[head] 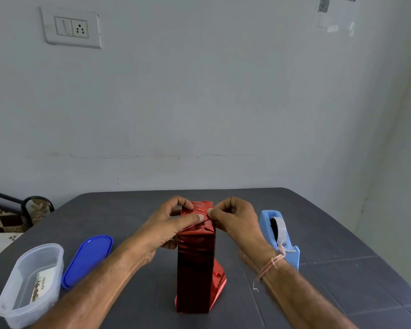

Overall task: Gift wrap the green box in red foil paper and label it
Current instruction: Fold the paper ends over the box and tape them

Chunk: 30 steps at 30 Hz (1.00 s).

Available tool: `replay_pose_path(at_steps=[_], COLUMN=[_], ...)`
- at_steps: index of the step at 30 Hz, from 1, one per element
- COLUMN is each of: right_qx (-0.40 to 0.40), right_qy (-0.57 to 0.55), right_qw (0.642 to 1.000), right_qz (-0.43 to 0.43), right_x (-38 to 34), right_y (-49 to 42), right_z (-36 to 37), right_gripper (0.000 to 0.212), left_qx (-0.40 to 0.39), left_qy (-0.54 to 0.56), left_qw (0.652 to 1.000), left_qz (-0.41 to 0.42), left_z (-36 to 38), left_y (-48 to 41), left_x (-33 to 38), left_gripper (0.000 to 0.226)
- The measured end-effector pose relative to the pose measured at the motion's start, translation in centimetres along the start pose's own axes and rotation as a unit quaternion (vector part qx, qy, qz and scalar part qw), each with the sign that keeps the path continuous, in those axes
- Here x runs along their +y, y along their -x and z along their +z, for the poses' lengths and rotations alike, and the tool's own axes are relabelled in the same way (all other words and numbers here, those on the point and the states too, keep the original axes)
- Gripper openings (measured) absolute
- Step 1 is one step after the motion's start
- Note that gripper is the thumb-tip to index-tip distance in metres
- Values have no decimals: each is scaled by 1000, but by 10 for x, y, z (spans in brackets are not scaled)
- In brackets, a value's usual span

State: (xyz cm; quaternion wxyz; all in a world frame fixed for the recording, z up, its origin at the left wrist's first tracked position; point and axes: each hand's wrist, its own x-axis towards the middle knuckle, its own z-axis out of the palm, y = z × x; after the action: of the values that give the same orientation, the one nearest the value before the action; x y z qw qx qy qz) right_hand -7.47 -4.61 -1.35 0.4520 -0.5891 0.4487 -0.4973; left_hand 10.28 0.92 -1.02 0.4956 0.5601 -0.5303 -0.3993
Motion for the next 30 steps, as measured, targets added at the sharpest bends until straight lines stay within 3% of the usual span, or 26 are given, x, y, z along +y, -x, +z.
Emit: replay_pose_path(at_steps=[7, 13, 16, 20, 30], right_qx=[-23, -11, -6, -10, -65], right_qy=[-81, -80, -80, -94, -171], right_qw=[996, 996, 996, 995, 980], right_qz=[40, 31, 32, 42, 78], right_x=[1, 4, 5, 8, 10], right_y=[1, 1, 0, 0, 2], right_z=[-2, 0, 2, 2, -15], right_gripper=[6, 6, 6, 5, 10], left_qx=[-11, 29, 29, 26, 24], left_qy=[-1, -17, -30, 6, 20], left_qw=[1000, 999, 998, 999, 999], left_qz=[15, 40, 49, 21, -12], left_z=[5, 7, 6, 8, 12], left_y=[6, 10, 8, 9, 13], left_x=[2, 4, 4, 4, 8], left_gripper=[25, 38, 30, 20, 21])
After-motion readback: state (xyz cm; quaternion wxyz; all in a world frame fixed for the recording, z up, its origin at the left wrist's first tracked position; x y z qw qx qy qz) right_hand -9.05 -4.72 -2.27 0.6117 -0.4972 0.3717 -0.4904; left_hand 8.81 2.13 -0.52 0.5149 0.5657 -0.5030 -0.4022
